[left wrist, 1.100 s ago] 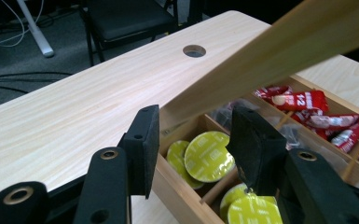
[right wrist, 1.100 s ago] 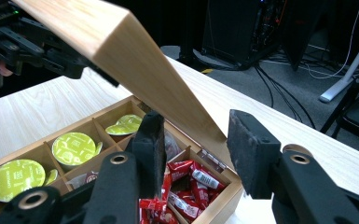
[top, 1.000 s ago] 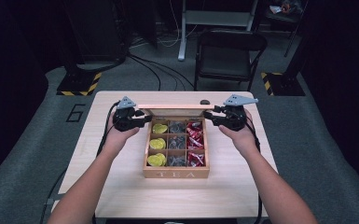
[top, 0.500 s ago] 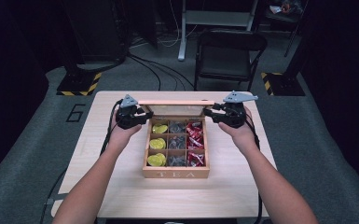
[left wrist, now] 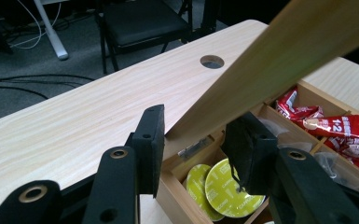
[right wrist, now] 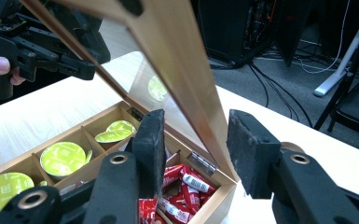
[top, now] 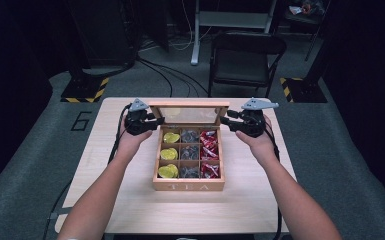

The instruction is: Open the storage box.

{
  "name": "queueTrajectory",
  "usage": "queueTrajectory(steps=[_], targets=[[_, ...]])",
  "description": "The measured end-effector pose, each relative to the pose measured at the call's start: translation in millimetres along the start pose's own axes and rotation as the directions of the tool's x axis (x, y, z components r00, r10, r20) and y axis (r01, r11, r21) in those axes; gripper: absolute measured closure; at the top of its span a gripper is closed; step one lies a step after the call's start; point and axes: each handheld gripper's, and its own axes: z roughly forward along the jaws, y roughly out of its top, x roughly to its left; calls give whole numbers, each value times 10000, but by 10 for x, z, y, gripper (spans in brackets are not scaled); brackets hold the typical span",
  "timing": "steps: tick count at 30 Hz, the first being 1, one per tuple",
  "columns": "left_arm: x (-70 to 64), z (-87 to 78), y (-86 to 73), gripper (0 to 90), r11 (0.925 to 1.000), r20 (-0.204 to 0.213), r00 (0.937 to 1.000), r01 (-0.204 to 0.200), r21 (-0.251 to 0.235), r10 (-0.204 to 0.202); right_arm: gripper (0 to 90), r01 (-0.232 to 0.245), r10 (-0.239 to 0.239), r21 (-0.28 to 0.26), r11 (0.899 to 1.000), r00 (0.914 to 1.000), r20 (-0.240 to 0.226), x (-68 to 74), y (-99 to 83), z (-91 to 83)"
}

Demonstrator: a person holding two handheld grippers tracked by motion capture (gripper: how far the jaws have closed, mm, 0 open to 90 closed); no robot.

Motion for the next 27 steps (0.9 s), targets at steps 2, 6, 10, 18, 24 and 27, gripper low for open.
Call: queueTrajectory(steps=[2,6,10,18,24,27], targets=[[12,6,3,584,10000,9,10000,17,-1,-17,559,21,-21,14,10000,10000,35,6,-8,-10],[18,20,33,588,9998,-22,9999,110,152,-109,554,7,-8,66,10000,10000,26,19,-27,-19],[29,35,59,594,9997,-86,9999,89,240,-87,546,-12,12,160,9999,10000,-3,30,-58,-5],[63,66,79,602,9996,-120,9996,256,156,-254,512,-11,1,388,9992,9996,265,-30,-110,141],[82,73,76,603,9995,-17,9995,307,119,-307,506,-72,33,648,9979,9981,609,-128,-177,287],[88,77,75,603,9994,-13,9995,324,96,-324,500,-229,173,781,9967,9973,720,-173,-213,349]])
